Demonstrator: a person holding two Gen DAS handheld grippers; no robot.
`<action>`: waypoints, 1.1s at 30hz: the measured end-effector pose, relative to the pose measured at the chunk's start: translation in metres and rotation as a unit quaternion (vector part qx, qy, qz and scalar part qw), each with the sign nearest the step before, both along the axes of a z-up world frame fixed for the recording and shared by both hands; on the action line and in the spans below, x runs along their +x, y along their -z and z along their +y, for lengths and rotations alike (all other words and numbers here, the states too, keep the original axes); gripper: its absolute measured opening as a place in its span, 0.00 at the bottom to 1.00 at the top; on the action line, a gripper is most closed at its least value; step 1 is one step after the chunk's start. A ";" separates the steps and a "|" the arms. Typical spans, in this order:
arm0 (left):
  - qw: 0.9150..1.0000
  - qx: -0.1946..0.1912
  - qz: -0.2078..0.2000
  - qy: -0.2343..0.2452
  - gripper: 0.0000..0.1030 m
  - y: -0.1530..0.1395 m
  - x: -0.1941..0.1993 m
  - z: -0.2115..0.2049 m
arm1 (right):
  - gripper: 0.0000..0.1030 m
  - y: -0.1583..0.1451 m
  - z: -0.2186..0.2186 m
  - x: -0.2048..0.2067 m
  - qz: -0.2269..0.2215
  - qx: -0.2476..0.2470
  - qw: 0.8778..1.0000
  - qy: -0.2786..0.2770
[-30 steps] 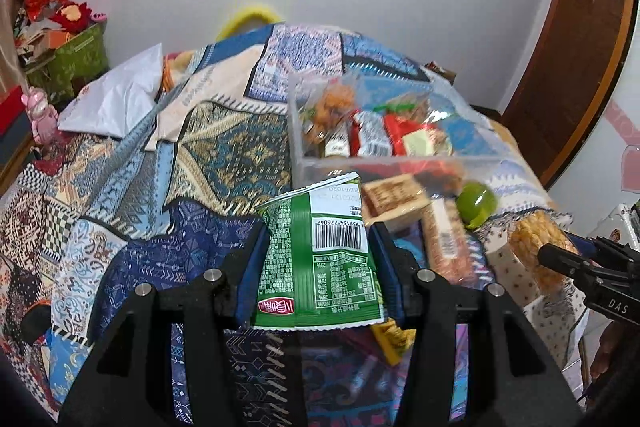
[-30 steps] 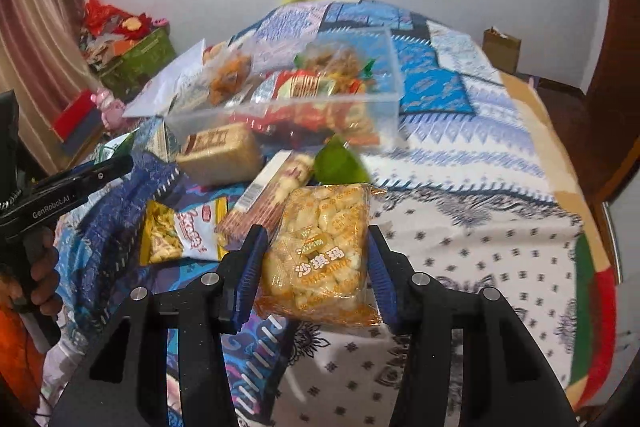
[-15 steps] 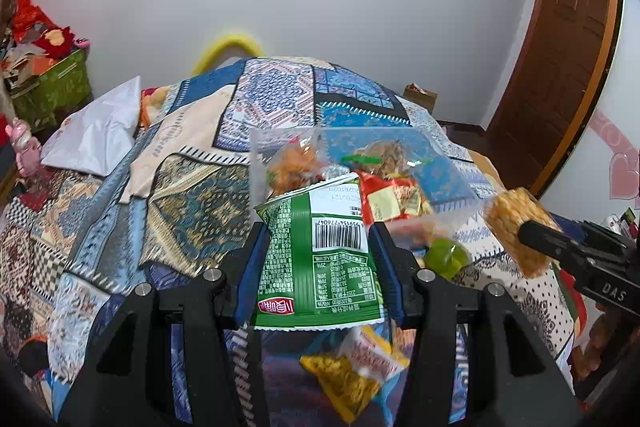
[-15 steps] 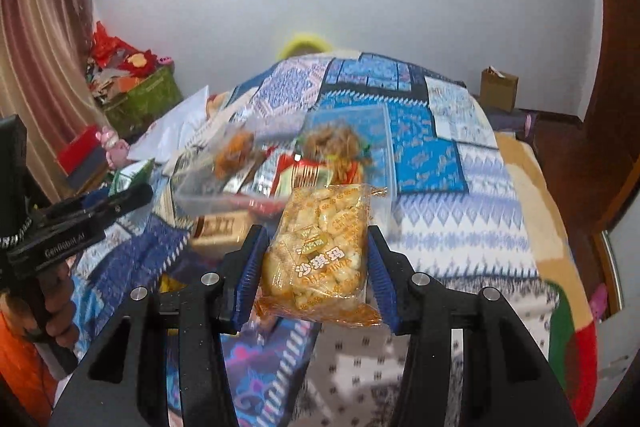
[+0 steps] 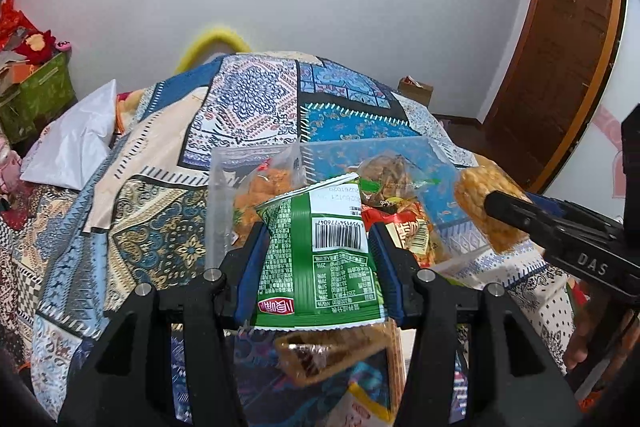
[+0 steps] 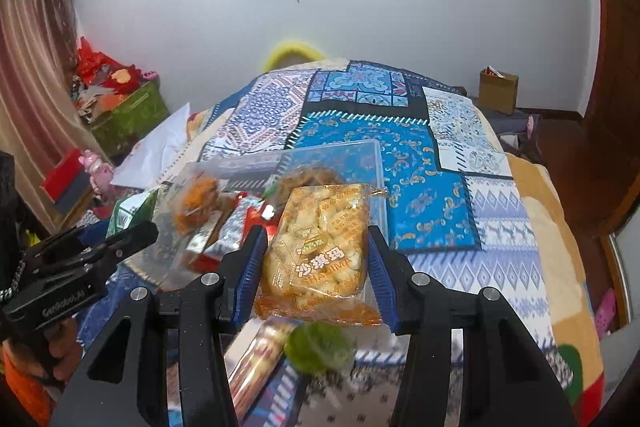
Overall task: Organize snacks
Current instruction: 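Carry the green chip bag with the left gripper while the right carries a biscuit bag into the box, then grasp the wrapped cookie bar with the left gripper while the right approaches the green jelly cup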
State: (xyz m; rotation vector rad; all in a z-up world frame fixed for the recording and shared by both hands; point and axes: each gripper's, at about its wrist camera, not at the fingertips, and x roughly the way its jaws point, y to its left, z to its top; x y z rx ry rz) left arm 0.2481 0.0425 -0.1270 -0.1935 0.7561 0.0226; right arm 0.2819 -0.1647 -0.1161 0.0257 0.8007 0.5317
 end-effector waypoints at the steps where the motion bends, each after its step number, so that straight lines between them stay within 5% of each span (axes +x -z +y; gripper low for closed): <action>1: 1.000 0.000 0.003 0.002 0.50 0.003 0.005 -0.001 | 0.45 0.002 0.001 0.003 0.002 -0.001 1.000 0.000; 22: 0.998 0.022 0.048 0.021 0.51 0.038 0.046 -0.011 | 0.45 0.031 0.021 0.022 0.016 -0.060 0.998 -0.016; 33: 0.999 0.012 0.041 0.016 0.60 0.017 0.018 -0.003 | 0.51 0.023 0.010 0.008 0.026 -0.057 0.998 -0.017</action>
